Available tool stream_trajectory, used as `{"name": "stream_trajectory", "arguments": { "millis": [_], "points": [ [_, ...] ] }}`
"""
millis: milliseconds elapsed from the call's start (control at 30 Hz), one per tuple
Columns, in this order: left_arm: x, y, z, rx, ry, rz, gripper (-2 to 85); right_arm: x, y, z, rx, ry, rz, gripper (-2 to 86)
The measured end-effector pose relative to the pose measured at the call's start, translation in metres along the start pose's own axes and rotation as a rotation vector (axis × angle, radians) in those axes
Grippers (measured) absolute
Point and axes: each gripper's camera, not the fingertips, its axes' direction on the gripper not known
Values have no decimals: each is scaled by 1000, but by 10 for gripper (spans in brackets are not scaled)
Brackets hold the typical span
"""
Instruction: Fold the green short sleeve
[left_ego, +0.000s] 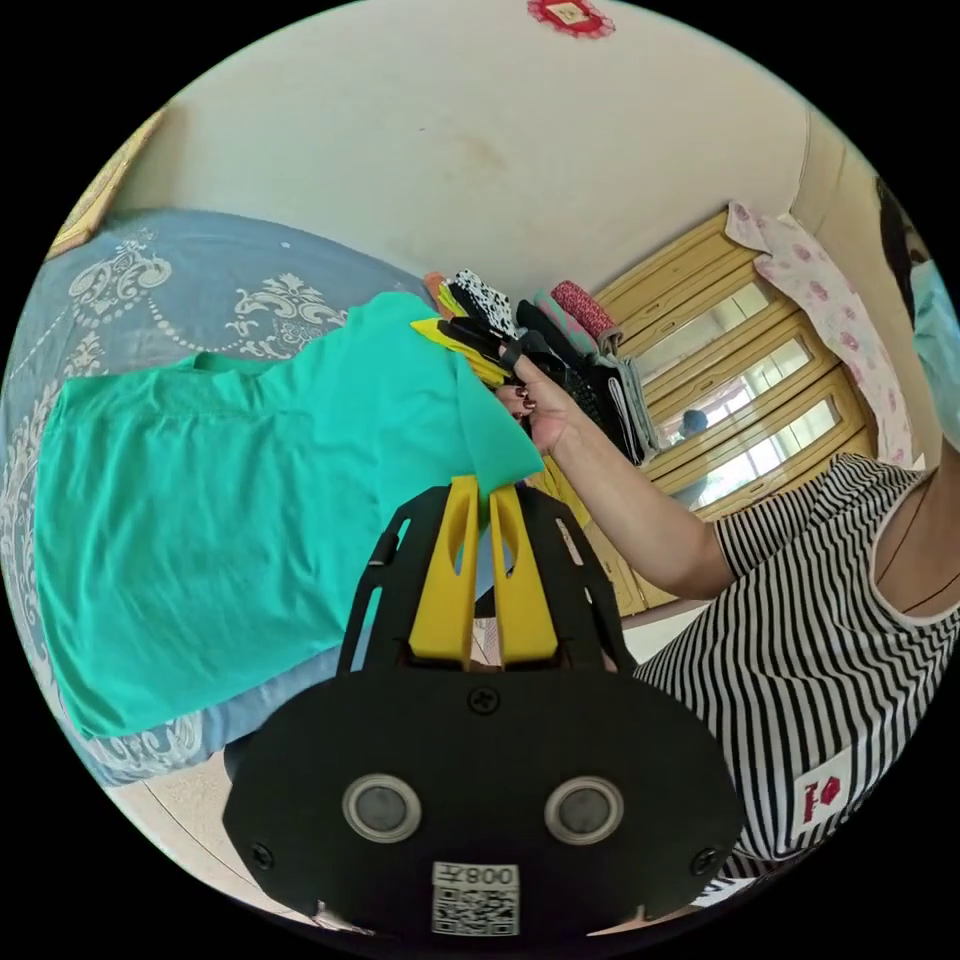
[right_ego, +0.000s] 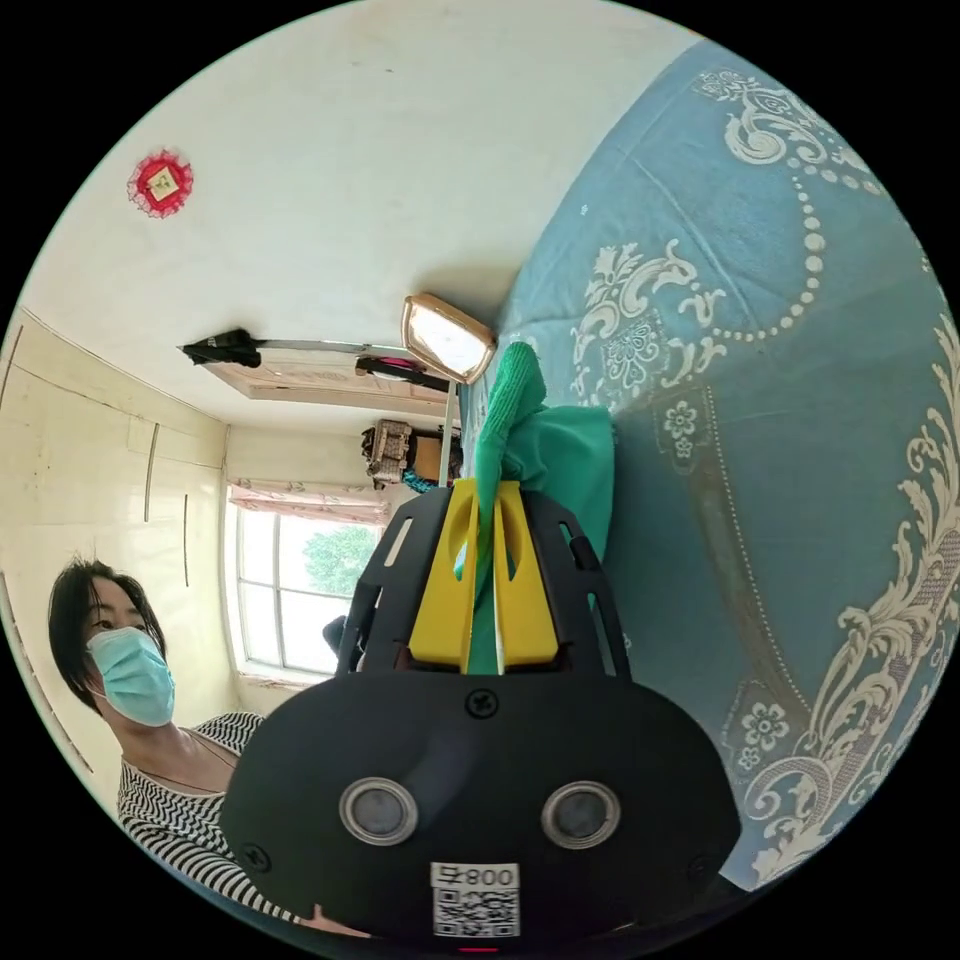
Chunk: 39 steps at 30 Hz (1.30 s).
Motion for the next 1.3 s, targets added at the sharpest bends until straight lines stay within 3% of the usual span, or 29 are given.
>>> {"name": "stream_trajectory", "arguments": {
  "millis": [300, 567, 900, 1300],
  "points": [
    [-142, 131, -117, 267, -11, -228, 15, -168, -76, 146, -111, 26, -106, 23],
    [-266, 255, -149, 397, 28, -484, 12, -264, -136, 298, -292, 192, -104, 24],
    [-370, 363, -165, 463, 45, -602, 13, -360, -180, 385, -362, 292, -93, 27],
    [-436, 456, -163, 496, 70, -686, 19, -487, -209, 469, -538, 513, -252, 40]
  ]
}}
